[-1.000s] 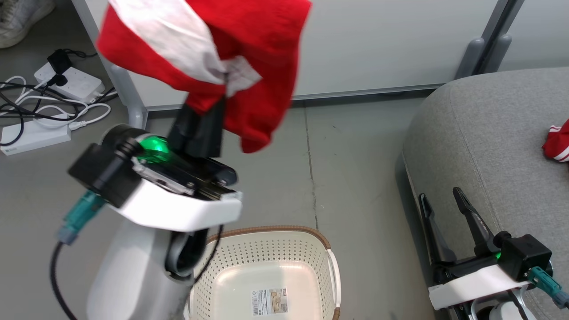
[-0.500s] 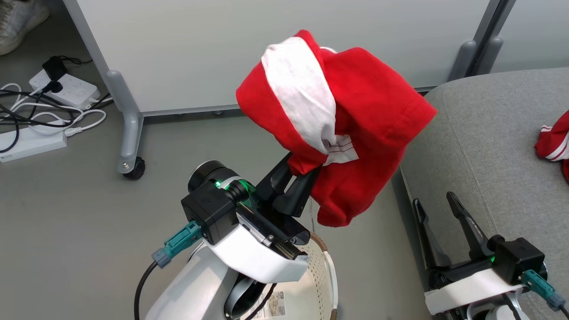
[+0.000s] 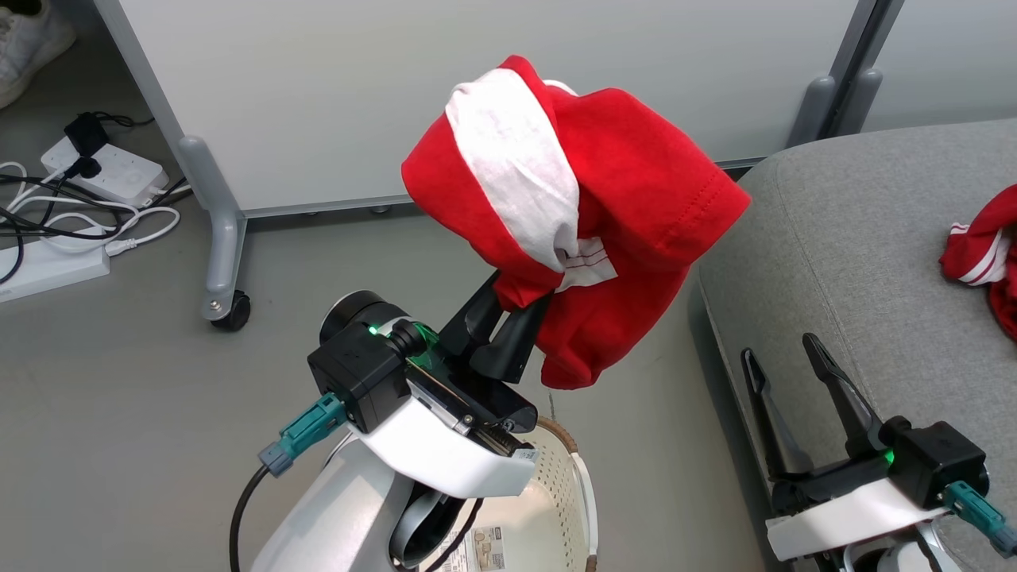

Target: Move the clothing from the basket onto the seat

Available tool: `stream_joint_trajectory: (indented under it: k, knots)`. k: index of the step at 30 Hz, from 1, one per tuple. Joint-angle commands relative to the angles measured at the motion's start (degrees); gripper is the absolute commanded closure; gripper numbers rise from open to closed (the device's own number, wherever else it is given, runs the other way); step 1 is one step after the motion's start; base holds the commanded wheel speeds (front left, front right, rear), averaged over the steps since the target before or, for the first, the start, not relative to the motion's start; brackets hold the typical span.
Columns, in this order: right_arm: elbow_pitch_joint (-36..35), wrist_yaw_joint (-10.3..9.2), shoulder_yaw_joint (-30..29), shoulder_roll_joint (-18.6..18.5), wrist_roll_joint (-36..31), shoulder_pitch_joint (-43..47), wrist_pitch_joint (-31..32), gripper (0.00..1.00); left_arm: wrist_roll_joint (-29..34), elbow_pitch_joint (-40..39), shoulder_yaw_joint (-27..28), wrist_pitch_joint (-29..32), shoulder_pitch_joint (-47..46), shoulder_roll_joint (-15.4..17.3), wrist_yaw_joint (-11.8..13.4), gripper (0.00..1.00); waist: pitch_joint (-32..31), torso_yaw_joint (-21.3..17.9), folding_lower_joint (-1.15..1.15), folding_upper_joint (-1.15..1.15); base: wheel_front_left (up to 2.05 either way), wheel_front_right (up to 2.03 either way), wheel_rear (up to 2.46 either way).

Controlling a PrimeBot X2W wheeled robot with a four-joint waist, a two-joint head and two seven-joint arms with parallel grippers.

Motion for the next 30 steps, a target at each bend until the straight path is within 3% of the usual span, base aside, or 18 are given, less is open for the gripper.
stream_joint_trajectory:
  k: [1,10,16,20,30]
  knots:
    - [-0.48,0.01,0.26,-0.67,0.25,0.88,-0.23,0.00,0.58,0.10,0.27,-0.08,0.69,0.17,-0.04,1.00,-0.12,0.00,0.00,0.00,0.00,0.00,0.00]
    - [-5.31,0.01,2.92,-1.06,2.55,1.82,-0.23,0.00,1.46,0.48,0.58,-0.08,1.05,0.18,-0.04,1.00,-0.12,-0.28,0.00,0.00,0.00,0.00,0.00]
    - [-11.73,0.00,13.18,-6.98,6.48,0.31,-0.23,0.00,2.32,0.95,0.09,-0.08,-0.01,0.38,-0.04,1.00,0.83,-0.68,0.00,0.00,0.00,0.00,0.00]
    - [-14.58,0.01,14.71,-8.93,8.88,-0.68,-0.23,0.00,2.60,0.73,-0.15,-0.08,-0.44,0.36,-0.04,1.00,1.44,-0.86,0.00,0.00,0.00,0.00,0.00]
    - [-16.36,0.01,16.22,-9.62,10.73,-2.71,-0.23,0.00,1.43,2.34,-4.39,-0.08,-0.88,1.04,-0.04,1.00,2.08,-0.44,0.00,0.00,0.00,0.00,0.00]
